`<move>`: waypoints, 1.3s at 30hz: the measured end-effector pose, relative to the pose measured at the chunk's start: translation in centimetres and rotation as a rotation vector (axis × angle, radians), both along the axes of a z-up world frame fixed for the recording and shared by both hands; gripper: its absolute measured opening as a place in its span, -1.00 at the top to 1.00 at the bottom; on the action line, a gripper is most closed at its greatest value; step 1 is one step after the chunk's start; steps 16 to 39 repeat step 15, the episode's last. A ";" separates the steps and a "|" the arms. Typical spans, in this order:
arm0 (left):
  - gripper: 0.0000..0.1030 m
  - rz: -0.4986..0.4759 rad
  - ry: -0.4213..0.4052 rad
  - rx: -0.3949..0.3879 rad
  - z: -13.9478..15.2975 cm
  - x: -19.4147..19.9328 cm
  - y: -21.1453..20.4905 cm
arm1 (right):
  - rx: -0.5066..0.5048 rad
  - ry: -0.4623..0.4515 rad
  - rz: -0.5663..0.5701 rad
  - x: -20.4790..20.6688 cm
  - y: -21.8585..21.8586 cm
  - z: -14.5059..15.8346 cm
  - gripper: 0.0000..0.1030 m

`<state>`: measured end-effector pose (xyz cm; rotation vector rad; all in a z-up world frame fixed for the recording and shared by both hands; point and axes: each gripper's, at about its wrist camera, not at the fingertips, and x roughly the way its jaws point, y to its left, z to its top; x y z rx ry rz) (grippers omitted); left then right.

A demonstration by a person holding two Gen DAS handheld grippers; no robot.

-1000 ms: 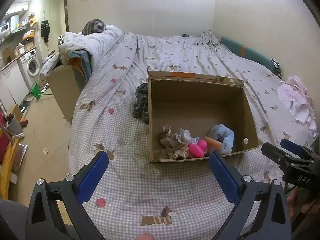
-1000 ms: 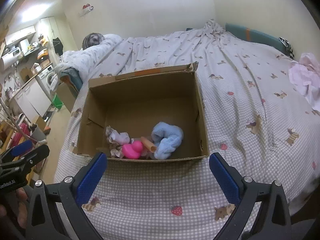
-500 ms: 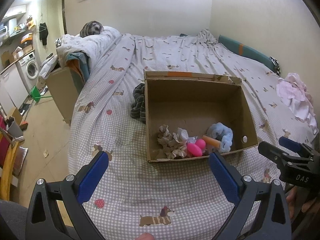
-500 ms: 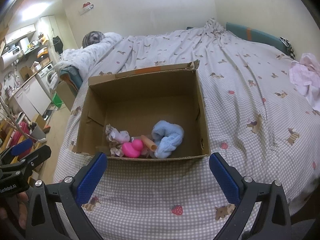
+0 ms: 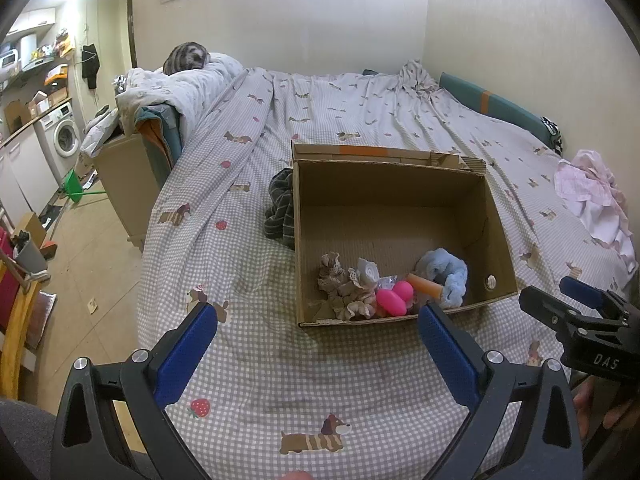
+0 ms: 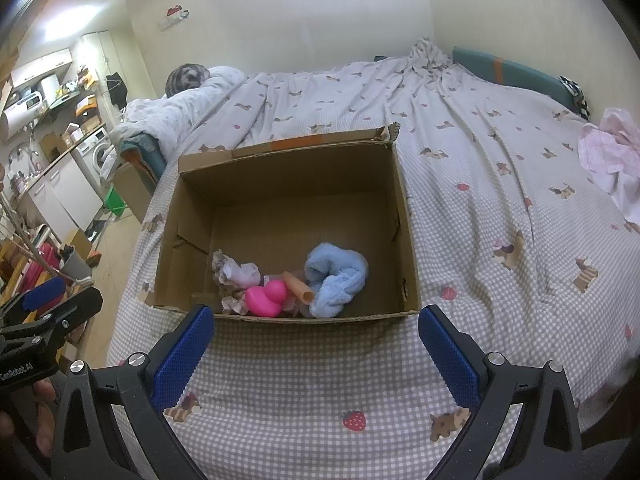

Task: Organize soft objects

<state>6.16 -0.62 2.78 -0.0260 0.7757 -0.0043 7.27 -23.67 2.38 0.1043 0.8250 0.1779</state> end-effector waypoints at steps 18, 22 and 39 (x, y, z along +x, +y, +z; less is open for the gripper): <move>-0.95 -0.003 0.024 -0.024 -0.5 0.3 -0.1 | 0.001 -0.001 -0.002 -0.1 0.1 0.0 -1.00; -0.95 -0.003 0.024 -0.024 -0.5 0.3 -0.1 | 0.001 -0.001 -0.002 -0.1 0.1 0.0 -1.00; -0.95 -0.003 0.024 -0.024 -0.5 0.3 -0.1 | 0.001 -0.001 -0.002 -0.1 0.1 0.0 -1.00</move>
